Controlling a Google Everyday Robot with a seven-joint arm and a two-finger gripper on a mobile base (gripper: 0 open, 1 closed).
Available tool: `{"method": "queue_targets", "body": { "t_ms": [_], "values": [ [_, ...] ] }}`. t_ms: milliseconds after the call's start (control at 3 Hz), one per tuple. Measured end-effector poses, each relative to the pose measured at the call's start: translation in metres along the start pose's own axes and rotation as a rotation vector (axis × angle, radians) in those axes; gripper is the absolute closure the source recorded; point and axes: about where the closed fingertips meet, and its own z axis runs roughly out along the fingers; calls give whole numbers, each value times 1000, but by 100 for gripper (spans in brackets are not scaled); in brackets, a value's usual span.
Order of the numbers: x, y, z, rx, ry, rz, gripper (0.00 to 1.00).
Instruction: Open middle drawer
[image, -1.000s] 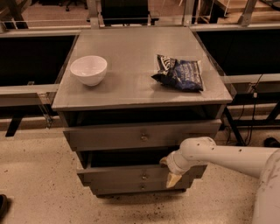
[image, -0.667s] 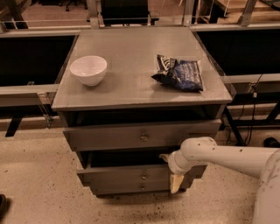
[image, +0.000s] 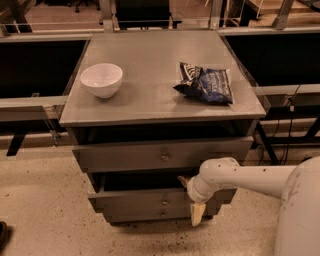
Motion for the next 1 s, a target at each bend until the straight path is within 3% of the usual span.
{"method": "queue_targets", "body": {
  "t_ms": [333,667,1000],
  "values": [
    [-6,20,5,-34,-5,14,17],
    [-15,38,1,-41,-10,15,41],
    [-13,35,-1,-41,-10,15,64]
  ]
}}
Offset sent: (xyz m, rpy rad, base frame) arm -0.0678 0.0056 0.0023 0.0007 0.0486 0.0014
